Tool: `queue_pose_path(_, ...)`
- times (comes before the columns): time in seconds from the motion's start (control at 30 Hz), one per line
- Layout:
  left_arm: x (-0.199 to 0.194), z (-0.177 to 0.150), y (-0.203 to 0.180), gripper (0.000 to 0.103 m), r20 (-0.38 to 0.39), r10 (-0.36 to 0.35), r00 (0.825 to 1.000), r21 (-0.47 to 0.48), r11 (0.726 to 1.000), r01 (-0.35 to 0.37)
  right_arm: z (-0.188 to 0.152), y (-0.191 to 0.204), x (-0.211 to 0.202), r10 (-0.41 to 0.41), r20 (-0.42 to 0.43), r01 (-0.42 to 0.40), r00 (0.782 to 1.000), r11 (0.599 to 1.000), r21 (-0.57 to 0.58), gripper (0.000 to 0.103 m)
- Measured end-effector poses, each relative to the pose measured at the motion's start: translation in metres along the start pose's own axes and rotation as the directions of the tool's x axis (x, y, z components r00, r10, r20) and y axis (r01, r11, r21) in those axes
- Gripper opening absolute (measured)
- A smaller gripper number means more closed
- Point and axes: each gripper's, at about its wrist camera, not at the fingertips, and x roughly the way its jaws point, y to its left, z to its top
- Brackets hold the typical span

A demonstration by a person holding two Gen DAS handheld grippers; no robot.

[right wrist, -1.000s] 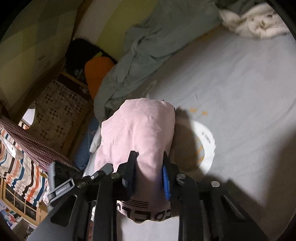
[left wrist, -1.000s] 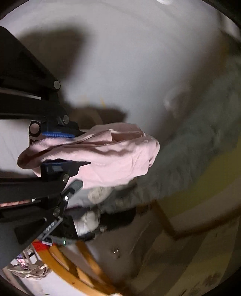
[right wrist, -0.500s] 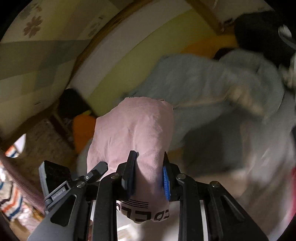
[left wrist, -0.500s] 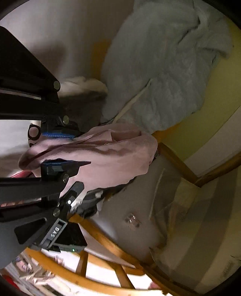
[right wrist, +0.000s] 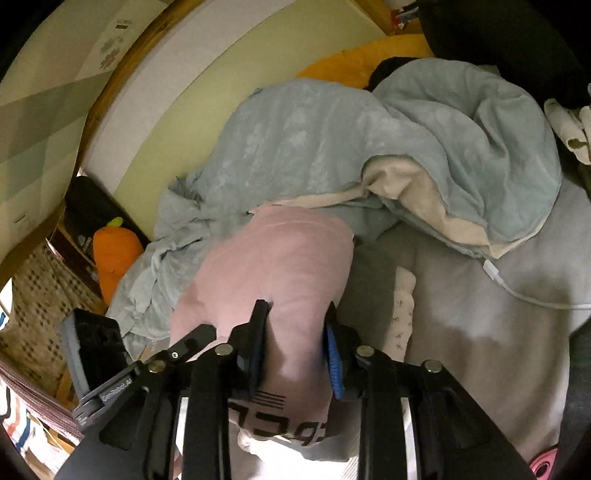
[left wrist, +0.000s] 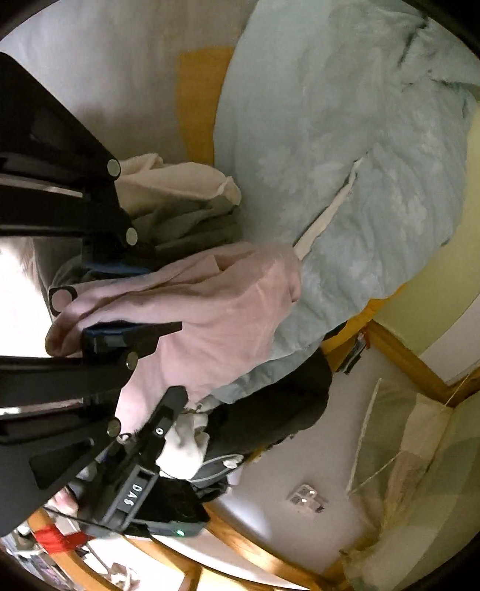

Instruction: Fold small clothes

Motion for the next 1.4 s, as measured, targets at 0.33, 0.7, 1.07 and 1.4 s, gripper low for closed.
queue_pose_path(0.33,-0.095,-0.028,-0.06,0.089,0.375,0.207,0.904,0.293,0.898,-0.327,-0.02,0.068,-0.077,-0.192,0.285,0.253,0.939,0.948,-0.194,0.072)
queue_pose_path(0.7,-0.138,-0.123,-0.056,0.103,0.628,0.195,0.753,0.333,0.807,-0.487,-0.12,0.101,-0.125,-0.222,0.536,0.415,0.815,0.868,-0.271,0.102)
queue_pose_path(1.07,-0.113,-0.144,-0.05,0.103,0.616,0.284,0.735,0.336,0.749,-0.571,-0.157,0.081,-0.089,-0.219,0.524,0.443,0.823,0.825,-0.351,0.102)
queue_pose_path(1.4,-0.122,-0.151,-0.052,0.103,0.648,0.263,0.715,0.336,0.743,-0.578,-0.16,0.085,-0.09,-0.234,0.531,0.459,0.814,0.82,-0.342,0.102)
